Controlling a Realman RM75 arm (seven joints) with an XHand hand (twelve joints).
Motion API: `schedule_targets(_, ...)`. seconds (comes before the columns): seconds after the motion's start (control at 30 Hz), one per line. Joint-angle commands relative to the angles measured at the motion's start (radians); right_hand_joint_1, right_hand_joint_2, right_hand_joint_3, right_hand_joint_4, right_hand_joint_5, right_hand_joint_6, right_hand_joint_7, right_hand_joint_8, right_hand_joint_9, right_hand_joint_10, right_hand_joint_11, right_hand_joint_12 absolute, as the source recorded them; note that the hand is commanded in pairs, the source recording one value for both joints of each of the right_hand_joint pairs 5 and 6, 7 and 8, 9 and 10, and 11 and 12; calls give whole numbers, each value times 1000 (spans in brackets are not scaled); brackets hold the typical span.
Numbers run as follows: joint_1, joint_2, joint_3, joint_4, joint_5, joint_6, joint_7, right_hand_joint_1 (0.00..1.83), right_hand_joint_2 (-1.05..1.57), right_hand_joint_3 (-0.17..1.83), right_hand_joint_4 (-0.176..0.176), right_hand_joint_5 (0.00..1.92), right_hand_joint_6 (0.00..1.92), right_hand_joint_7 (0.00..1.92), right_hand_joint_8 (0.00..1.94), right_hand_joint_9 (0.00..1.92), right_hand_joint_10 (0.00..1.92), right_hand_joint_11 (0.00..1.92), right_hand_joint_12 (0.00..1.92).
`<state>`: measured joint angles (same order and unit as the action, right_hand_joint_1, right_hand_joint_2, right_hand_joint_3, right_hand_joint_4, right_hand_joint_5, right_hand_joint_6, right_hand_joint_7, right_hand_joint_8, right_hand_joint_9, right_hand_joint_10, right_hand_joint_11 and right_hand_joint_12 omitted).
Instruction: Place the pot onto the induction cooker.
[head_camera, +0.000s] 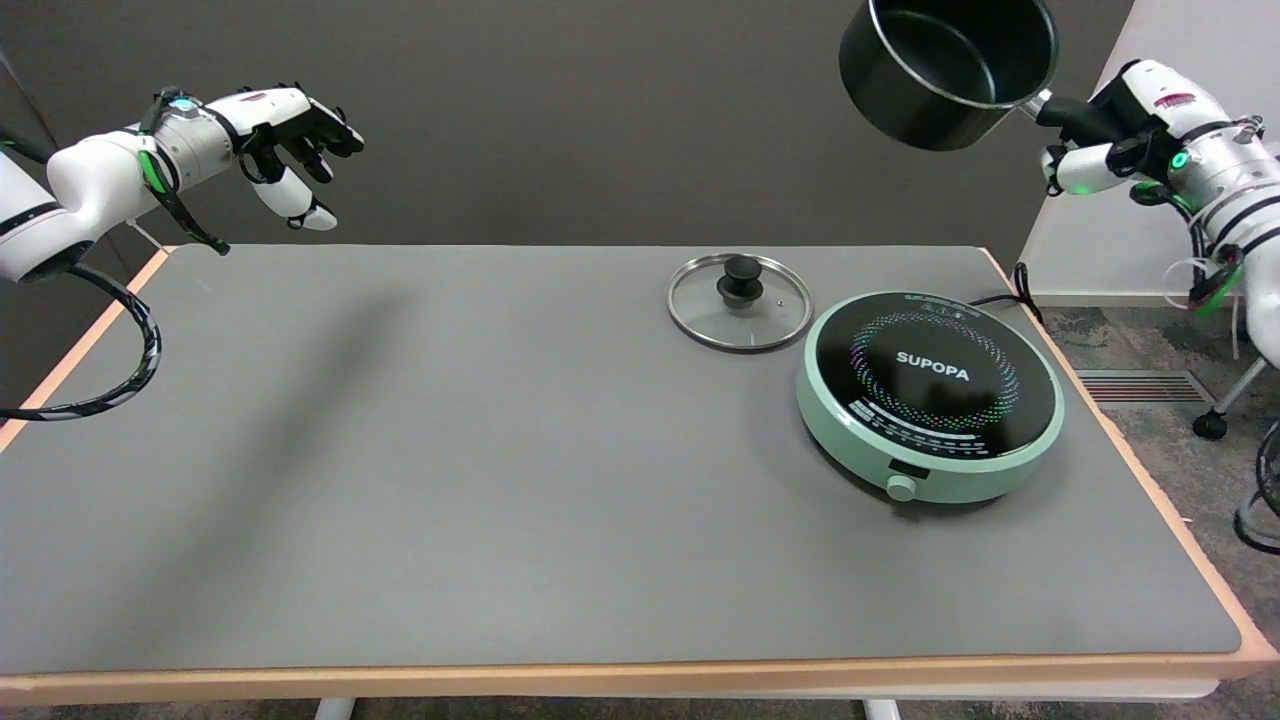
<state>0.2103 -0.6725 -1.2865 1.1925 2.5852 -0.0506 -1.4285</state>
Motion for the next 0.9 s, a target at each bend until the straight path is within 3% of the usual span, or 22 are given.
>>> schedule_targets(0.03, -358, 146, 191, 48, -139, -246, 331, 1119, 1067, 895, -76, 1821, 1821, 1821, 1821, 1821, 1821, 1821, 1821)
schedule_targets(0.23, -616, 133, 370, 158, -141, -247, 359, 1117, 1050, 917, -80, 1807, 1807, 1807, 1807, 1807, 1807, 1807, 1807)
schedule_targets(0.5, -831, -8, 589, 301, -255, -273, 379, 1124, 1010, 959, -83, 1792, 1792, 1792, 1792, 1792, 1792, 1792, 1792)
schedule_targets(0.9, -986, -191, 700, 523, -530, -286, 515, 1135, 933, 1037, -87, 1778, 1778, 1778, 1778, 1778, 1778, 1778, 1778)
